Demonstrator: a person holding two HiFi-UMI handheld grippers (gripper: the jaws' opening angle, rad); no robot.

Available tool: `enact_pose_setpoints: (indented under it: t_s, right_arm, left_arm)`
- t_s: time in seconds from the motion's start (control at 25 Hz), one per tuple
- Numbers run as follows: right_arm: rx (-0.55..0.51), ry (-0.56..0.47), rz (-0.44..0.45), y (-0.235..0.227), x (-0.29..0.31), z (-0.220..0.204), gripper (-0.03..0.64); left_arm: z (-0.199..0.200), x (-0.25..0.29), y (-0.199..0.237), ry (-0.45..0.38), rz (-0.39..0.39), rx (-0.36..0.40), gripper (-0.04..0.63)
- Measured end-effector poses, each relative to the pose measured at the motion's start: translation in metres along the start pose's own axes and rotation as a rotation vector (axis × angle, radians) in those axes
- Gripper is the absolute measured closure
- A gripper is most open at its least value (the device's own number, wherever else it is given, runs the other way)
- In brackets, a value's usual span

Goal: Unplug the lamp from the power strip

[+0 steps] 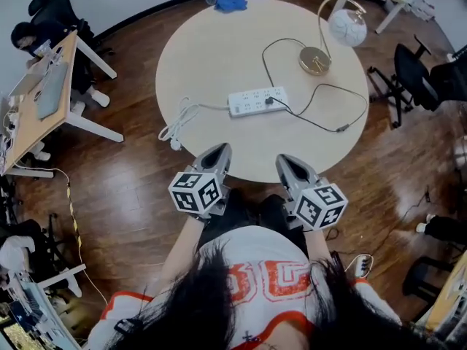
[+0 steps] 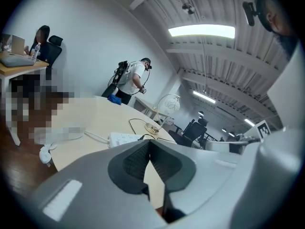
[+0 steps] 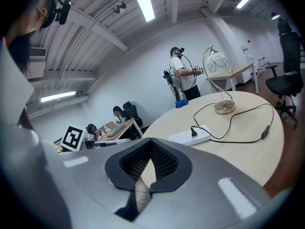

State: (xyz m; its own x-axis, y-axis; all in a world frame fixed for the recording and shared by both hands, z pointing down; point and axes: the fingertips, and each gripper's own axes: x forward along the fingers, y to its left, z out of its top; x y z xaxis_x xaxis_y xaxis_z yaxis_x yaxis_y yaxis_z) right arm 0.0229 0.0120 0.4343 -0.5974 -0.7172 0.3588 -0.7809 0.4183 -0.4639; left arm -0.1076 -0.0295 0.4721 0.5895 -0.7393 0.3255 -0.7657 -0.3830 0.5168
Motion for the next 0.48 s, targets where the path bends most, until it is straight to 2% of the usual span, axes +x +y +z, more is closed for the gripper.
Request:
enact_pose_setpoints:
  t_s: [0.2,0.48]
  right_arm:
    - [-0.074,0.05,-0.05,-0.013,0.005,-0.005,0.617]
    - [-0.06,0.12,-0.021,-0.049,0.029,-0.013,0.617]
  left_arm:
    - [-0.005,0.062,0.015,0.073,-0.015,0.064,0.595]
    - [-0.018,0.129,0.031,0.174,0.004,0.074,0.595]
